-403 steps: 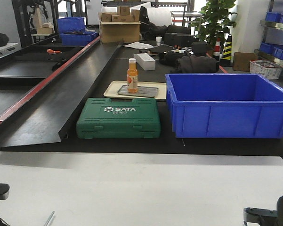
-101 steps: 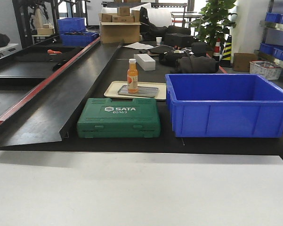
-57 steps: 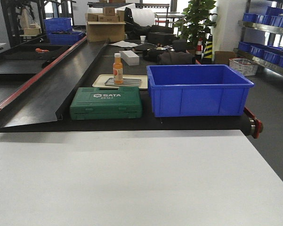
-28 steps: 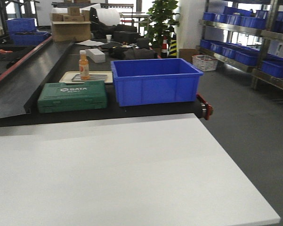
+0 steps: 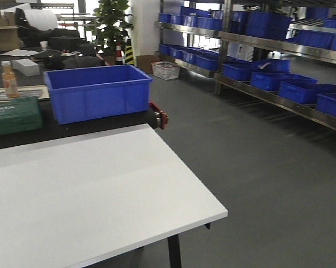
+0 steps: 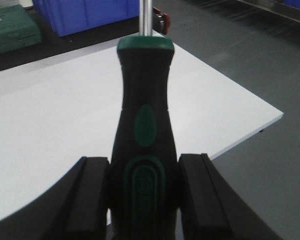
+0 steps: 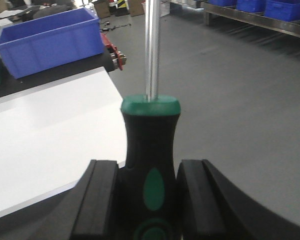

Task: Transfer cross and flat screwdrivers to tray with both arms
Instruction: 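Drive the base away from the table holding both screwdrivers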

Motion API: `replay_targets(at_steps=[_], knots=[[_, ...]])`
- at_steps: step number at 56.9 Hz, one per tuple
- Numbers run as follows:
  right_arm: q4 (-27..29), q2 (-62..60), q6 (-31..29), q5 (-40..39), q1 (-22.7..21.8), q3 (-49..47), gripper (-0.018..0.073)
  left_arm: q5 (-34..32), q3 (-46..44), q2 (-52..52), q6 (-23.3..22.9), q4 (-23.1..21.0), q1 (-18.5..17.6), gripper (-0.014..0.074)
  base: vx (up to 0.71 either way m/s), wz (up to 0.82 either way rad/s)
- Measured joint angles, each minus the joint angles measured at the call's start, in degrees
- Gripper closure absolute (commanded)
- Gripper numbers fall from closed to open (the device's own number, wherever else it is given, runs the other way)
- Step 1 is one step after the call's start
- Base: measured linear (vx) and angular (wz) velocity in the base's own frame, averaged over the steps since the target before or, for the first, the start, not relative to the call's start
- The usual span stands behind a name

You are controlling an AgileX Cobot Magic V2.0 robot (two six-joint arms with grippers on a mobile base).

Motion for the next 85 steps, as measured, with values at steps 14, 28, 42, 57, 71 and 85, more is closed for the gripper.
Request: replay_targets(at_steps=[14, 28, 42, 57, 71, 85], knots=[[0.05, 0.0, 0.0, 0.0, 0.0, 0.0, 0.0568, 0.0, 0.0, 0.0, 0.0, 0.0, 0.0, 0.0597, -0.08, -0.53], [0.05, 0.0, 0.0, 0.0, 0.0, 0.0, 0.0568, 0.0, 0.0, 0.0, 0.0, 0.0, 0.0, 0.0597, 0.02, -0.66], [0.01, 0.0, 0.0, 0.41, 0.0, 0.0, 0.0568, 0.0, 0.0, 0.0, 0.0, 0.0, 0.0, 0.0597, 0.13, -0.74], [0.01, 0.0, 0.0, 0.47, 0.0, 0.0, 0.0568, 0.0, 0.0, 0.0, 0.0, 0.0, 0.0, 0.0597, 0.2, -0.59], [0.01, 0.0, 0.0, 0.49, 0.0, 0.0, 0.0568, 0.0, 0.0, 0.0, 0.0, 0.0, 0.0, 0.0597, 0.27, -0.43], [0.01, 0.0, 0.0, 0.54, 0.0, 0.0, 0.0568, 0.0, 0.0, 0.0, 0.0, 0.0, 0.0, 0.0597, 0.34, -0.25]])
